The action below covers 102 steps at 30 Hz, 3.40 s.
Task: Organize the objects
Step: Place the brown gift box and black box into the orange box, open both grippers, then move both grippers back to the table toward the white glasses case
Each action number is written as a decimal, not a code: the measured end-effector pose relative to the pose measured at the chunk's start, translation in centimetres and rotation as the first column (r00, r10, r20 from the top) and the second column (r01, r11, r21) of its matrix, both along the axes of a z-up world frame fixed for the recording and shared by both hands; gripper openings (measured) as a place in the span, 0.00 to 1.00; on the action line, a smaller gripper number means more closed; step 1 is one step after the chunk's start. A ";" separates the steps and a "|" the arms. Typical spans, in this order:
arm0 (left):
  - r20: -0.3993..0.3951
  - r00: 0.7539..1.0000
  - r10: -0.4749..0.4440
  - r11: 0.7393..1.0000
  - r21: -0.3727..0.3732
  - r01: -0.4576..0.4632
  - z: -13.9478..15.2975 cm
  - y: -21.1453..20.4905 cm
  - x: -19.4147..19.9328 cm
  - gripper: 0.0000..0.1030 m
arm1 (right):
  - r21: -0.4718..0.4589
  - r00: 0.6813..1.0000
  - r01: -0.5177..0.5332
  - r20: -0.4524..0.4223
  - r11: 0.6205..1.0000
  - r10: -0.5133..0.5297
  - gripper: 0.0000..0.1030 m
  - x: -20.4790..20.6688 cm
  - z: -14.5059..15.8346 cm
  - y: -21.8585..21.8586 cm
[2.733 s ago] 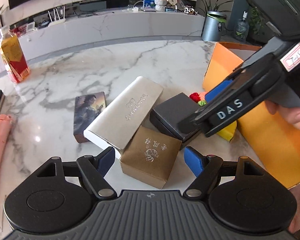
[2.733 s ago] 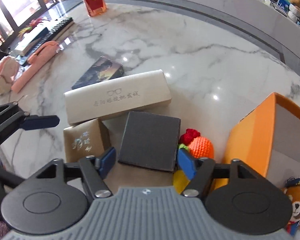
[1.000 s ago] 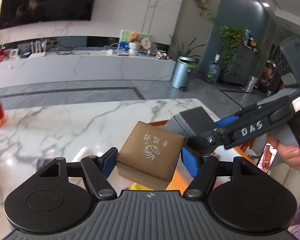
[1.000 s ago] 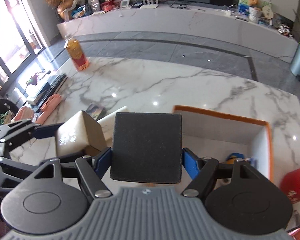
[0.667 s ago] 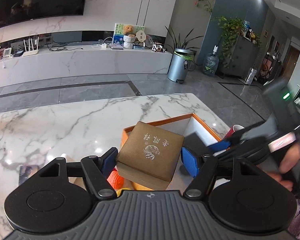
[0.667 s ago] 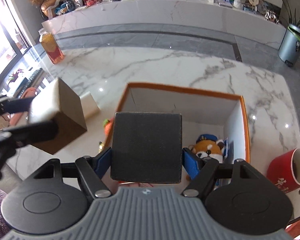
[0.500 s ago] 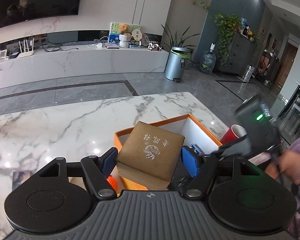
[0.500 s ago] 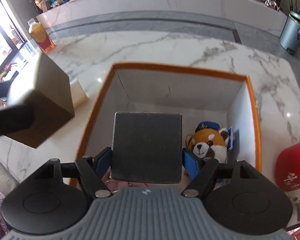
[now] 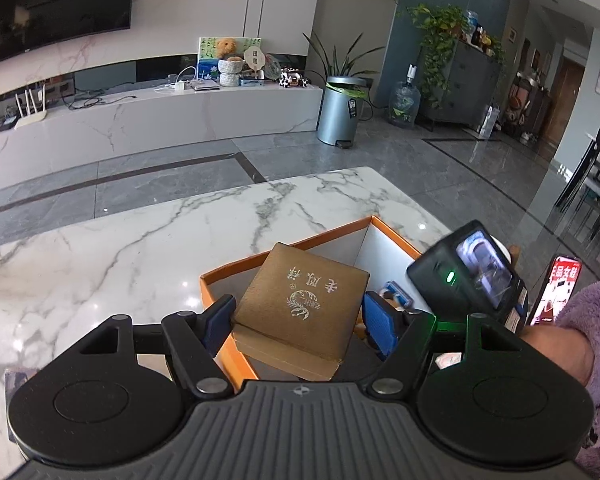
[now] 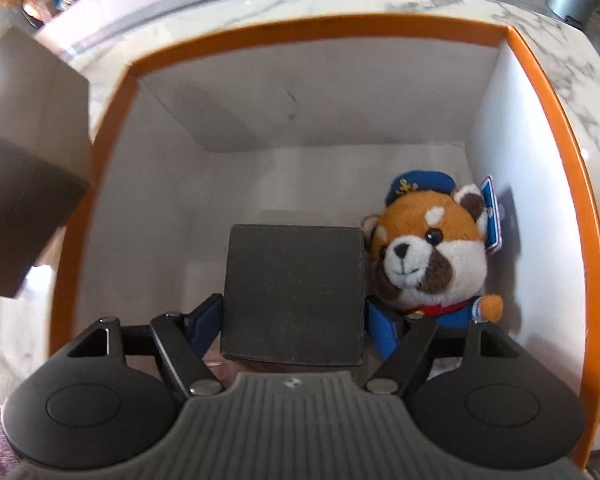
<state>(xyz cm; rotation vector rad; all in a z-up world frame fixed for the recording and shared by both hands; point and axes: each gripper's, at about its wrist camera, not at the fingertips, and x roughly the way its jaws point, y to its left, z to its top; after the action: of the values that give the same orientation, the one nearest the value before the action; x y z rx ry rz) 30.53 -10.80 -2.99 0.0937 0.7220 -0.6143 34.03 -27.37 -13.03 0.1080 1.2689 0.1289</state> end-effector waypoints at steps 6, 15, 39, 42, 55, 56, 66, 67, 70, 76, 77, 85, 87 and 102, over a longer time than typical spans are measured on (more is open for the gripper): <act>0.003 0.999 -0.032 0.998 0.046 0.032 -0.3 -1.3 0.0 0.78 | 0.004 0.999 -0.038 -0.009 0.999 0.038 0.75 -0.3 -0.6 0.6; -0.013 0.988 -0.151 0.967 0.206 0.151 -1.4 -4.4 1.0 0.78 | 0.000 0.990 -0.117 0.075 0.993 0.116 0.75 -2.6 2.7 0.0; -0.507 0.703 -0.500 0.144 0.751 0.644 -11.8 -13.3 -0.3 0.70 | 0.060 0.972 -0.193 0.145 0.979 0.182 0.56 -4.8 2.0 -3.1; -0.558 0.682 -0.473 0.129 0.722 0.680 -13.0 -13.2 -0.2 0.70 | 0.076 0.972 -0.196 0.148 0.978 0.183 0.55 -4.7 1.8 -3.2; -0.619 0.662 -0.422 0.305 0.590 0.747 -13.8 -10.6 2.5 0.72 | 0.079 0.967 -0.216 0.158 0.973 0.201 0.55 -4.2 1.4 -2.9; -0.618 0.664 -0.422 0.315 0.587 0.746 -13.8 -10.4 2.6 0.72 | 0.078 0.967 -0.216 0.156 0.973 0.202 0.55 -4.1 1.4 -2.9; -0.474 0.733 -0.488 0.529 0.507 0.680 -8.3 -5.4 1.6 0.72 | 0.034 0.967 -0.206 0.162 0.978 0.198 0.56 -4.5 3.8 -2.0; -0.446 0.751 -0.486 0.574 0.485 0.660 -7.2 -4.4 1.5 0.72 | 0.030 0.964 -0.209 0.173 0.977 0.201 0.56 -4.6 4.4 -1.8; -0.364 0.808 -0.463 0.693 0.421 0.586 -4.0 -0.8 1.1 0.72 | 0.017 0.951 -0.231 0.217 0.973 0.222 0.55 -5.2 6.7 -0.6; -0.234 0.914 -0.332 0.844 0.358 0.398 1.1 3.6 0.2 0.72 | -0.011 0.889 -0.334 0.328 0.943 0.319 0.44 -7.2 10.8 2.8; -0.219 0.927 -0.306 0.858 0.358 0.368 1.3 4.9 0.0 0.72 | -0.022 0.877 -0.353 0.341 0.935 0.339 0.42 -7.4 11.3 3.6; -0.141 0.979 -0.146 0.903 0.386 0.190 2.2 12.0 -0.5 0.77 | -0.114 0.813 -0.476 0.320 0.872 0.486 0.40 -7.5 12.8 11.2; -0.135 0.982 -0.129 0.905 0.389 0.173 1.8 13.5 -0.4 0.78 | -0.139 0.807 -0.496 0.291 0.857 0.514 0.40 -7.9 13.3 11.8; -0.085 0.988 -0.133 0.861 0.483 0.157 -7.9 14.9 3.1 0.86 | -0.344 0.702 -0.687 -0.085 0.641 0.707 0.40 -1.9 3.6 19.2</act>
<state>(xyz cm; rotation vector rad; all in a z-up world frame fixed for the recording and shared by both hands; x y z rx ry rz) 33.64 4.10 -10.84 0.6117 0.9133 -0.5660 32.12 -8.14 -9.44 -0.7193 1.1958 0.5715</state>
